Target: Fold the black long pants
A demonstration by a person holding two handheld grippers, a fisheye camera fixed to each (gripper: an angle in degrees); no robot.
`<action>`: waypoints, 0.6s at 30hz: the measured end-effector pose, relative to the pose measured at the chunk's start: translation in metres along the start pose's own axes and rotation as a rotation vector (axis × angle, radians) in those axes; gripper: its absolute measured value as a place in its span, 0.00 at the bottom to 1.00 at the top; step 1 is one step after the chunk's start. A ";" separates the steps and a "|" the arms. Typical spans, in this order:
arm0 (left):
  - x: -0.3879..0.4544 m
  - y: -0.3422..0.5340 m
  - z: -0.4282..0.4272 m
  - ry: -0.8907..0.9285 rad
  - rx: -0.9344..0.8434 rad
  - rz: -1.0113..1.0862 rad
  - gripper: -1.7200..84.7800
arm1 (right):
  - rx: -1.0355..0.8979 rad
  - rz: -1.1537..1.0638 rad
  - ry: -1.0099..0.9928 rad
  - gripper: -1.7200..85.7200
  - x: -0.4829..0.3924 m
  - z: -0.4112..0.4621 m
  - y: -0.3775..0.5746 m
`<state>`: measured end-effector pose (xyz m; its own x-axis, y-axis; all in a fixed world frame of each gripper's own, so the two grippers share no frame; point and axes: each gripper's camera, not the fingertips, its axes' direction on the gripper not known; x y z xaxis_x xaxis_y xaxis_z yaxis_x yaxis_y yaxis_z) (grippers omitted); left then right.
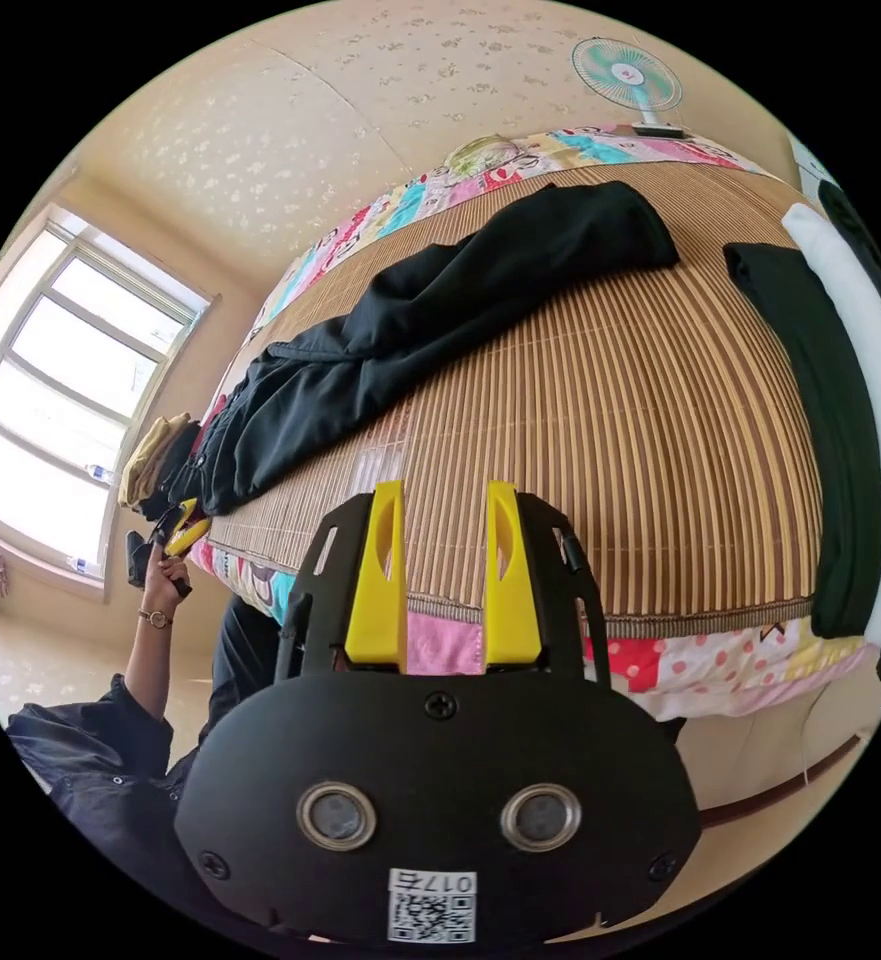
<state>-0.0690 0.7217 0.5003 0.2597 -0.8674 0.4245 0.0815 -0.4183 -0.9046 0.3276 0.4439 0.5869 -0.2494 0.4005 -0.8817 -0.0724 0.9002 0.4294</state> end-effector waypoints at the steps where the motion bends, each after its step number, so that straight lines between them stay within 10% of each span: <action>1: 0.003 -0.008 0.007 -0.018 -0.041 0.004 0.12 | 0.000 0.021 -0.035 0.15 0.001 0.001 -0.002; 8: 0.086 -0.013 -0.117 -0.034 0.130 0.513 0.06 | -0.033 0.015 -0.060 0.14 0.009 -0.010 0.011; 18: -0.077 0.041 -0.173 0.047 0.339 0.051 0.11 | 0.124 0.160 -0.152 0.15 0.045 -0.031 0.006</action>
<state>-0.2518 0.7251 0.4367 0.2279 -0.8994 0.3730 0.3866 -0.2680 -0.8825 0.2860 0.4623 0.5564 -0.0996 0.5523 -0.8277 0.0781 0.8336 0.5468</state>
